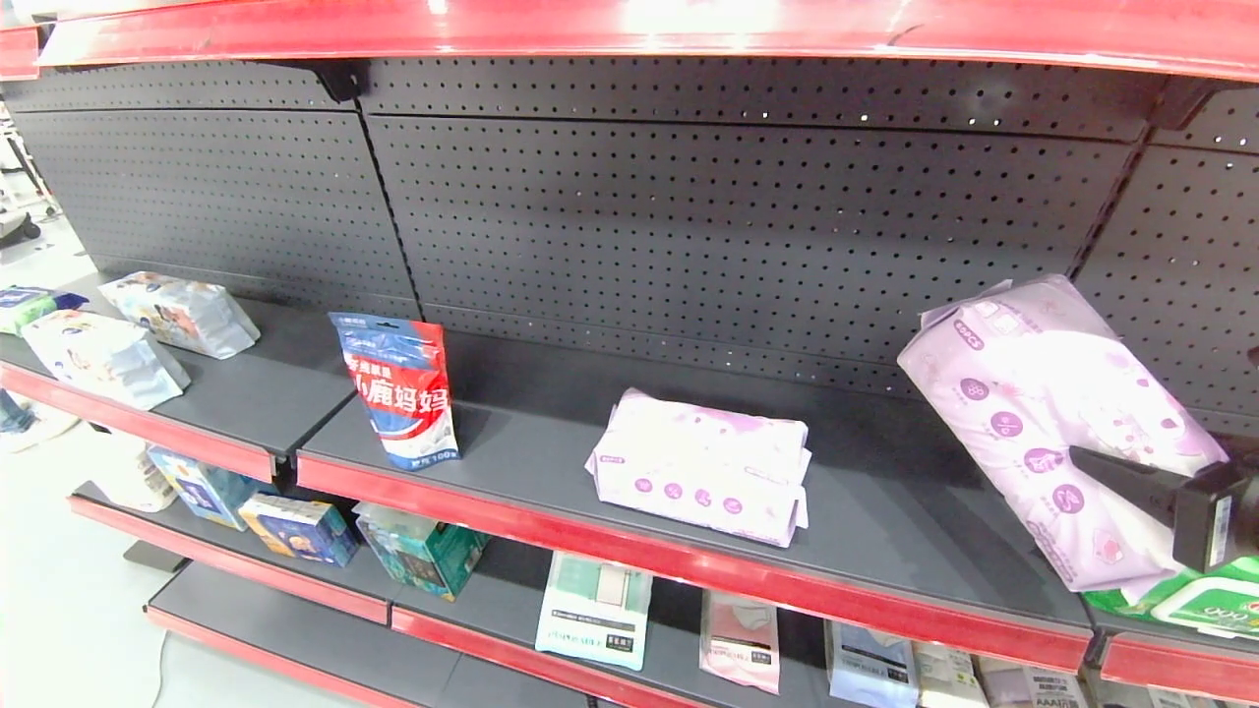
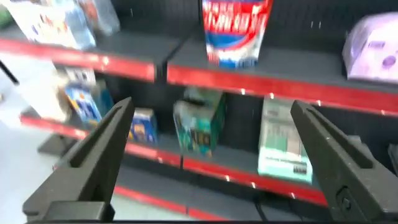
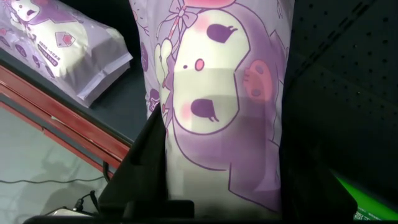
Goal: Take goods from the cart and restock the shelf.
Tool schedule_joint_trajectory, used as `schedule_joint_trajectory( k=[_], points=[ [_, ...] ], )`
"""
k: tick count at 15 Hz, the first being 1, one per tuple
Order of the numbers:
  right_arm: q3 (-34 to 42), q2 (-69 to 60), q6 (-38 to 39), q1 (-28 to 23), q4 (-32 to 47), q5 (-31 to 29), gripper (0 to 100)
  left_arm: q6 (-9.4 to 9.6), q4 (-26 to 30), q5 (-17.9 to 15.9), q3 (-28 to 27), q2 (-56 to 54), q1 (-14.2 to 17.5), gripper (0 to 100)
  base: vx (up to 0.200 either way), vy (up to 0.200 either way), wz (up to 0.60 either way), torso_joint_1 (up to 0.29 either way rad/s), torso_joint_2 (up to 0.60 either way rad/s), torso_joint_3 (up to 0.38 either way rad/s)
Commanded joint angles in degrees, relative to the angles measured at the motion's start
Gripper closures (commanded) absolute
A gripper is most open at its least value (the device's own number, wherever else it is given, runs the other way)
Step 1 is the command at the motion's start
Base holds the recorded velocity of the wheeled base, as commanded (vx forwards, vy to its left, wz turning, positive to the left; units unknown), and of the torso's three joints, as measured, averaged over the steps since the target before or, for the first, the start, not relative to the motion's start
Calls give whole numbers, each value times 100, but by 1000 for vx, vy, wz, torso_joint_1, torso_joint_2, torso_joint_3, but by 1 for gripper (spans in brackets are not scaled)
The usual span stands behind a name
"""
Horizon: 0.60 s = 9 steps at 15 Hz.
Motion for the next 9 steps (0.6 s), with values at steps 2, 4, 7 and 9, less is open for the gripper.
schedule_joint_trajectory(
  k=[2,4,7,9],
  points=[
    [76,-66,-3,-6,6,1,100,-208,-51,-20,201,-134,18,0,0,0,0,0,0,0],
    [76,-75,-3,-15,6,1,100,-225,-60,-46,201,-134,18,0,0,0,0,0,0,0],
    [155,-57,-3,-15,6,1,100,-208,-60,-46,201,-134,18,0,0,0,0,0,0,0],
    [243,-48,-12,-15,6,1,100,-208,-60,-46,201,-134,18,0,0,0,0,0,0,0]
  ],
)
